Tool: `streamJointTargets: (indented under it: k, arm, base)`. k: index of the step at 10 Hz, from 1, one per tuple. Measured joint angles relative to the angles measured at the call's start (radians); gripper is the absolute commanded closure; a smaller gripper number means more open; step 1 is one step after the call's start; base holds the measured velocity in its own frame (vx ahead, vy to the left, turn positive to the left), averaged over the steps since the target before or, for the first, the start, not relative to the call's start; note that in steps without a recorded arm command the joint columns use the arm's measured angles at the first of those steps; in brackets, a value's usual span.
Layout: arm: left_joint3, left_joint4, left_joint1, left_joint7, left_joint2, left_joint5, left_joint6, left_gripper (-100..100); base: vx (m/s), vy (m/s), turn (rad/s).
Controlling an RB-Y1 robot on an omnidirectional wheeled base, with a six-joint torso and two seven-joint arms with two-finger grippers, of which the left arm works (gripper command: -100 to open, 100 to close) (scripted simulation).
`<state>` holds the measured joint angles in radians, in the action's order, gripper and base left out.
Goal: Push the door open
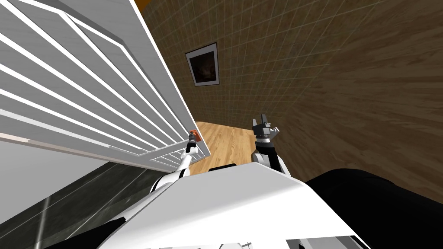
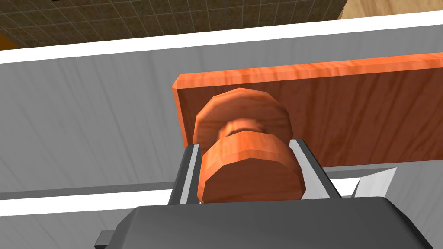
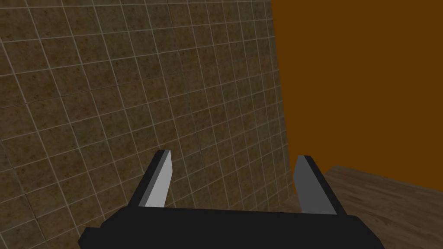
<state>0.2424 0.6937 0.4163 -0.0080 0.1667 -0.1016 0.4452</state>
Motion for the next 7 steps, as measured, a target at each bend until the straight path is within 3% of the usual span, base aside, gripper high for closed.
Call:
streamJointTargets:
  k: [1,3,6,7]
  arm:
    - [0.005,-0.032,0.018,0.001,0.006,-0.002,0.016,100]
    - [0.019,-0.021,0.001,-0.002,0.010,-0.007,0.010,100]
    - [0.056,-0.073,0.021,-0.018,0.024,-0.018,0.035,100]
    - [0.061,-0.051,0.012,-0.020,0.027,-0.020,0.028,100]
  base:
    - [0.105,-0.055,0.033]
    - [0.178,-0.114,0.078]
    - [0.154,-0.090,0.059]
    - [0.138,-0.092,0.036]
